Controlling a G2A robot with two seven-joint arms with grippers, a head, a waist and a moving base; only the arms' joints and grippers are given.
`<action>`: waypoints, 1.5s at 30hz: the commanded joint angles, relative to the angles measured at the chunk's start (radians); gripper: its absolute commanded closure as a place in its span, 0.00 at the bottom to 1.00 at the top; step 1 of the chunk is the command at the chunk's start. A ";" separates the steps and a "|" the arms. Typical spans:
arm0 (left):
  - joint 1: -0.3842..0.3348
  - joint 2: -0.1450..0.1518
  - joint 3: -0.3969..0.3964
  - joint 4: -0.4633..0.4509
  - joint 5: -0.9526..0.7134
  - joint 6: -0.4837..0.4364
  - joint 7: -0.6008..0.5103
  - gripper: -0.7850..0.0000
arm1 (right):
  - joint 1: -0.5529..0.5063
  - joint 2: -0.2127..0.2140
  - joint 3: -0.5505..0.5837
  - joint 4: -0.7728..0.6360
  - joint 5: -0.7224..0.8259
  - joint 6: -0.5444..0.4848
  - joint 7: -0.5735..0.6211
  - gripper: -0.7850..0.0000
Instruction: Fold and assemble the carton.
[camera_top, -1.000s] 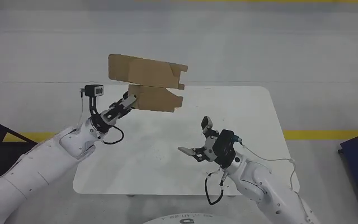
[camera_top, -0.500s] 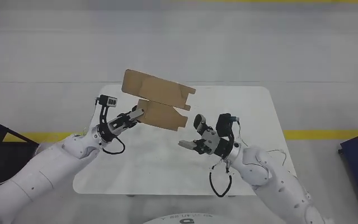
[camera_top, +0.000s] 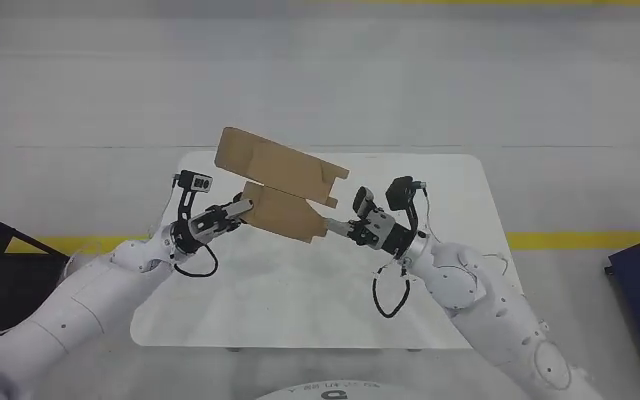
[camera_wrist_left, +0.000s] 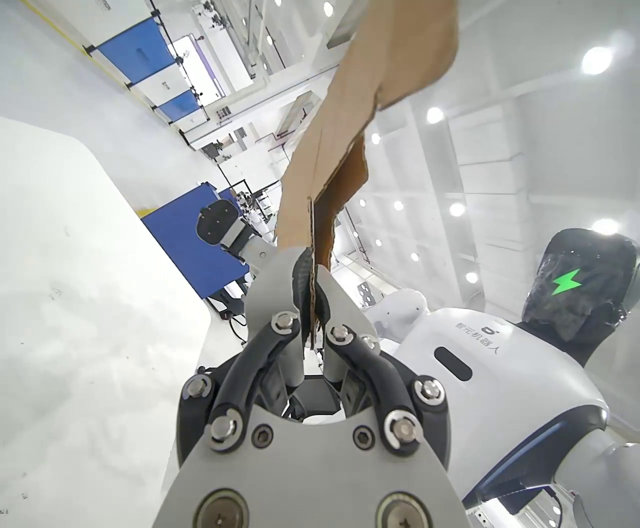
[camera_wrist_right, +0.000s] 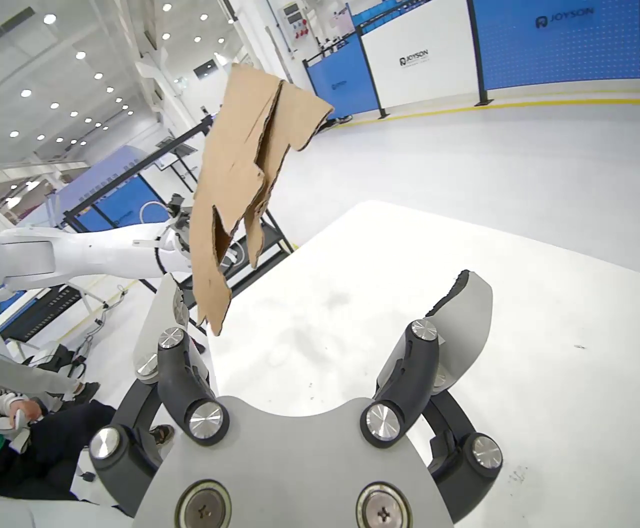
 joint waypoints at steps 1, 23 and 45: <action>0.003 -0.008 -0.011 0.006 0.001 0.012 -0.013 1.00 | 0.009 -0.004 -0.010 0.004 -0.007 0.013 -0.002 0.00; 0.075 -0.060 -0.151 0.009 0.087 0.033 -0.035 1.00 | 0.062 -0.039 -0.044 0.049 -0.002 0.095 0.025 0.00; 0.151 -0.095 -0.264 -0.011 0.136 0.078 -0.079 1.00 | 0.046 -0.050 -0.007 0.047 0.054 0.002 0.059 0.00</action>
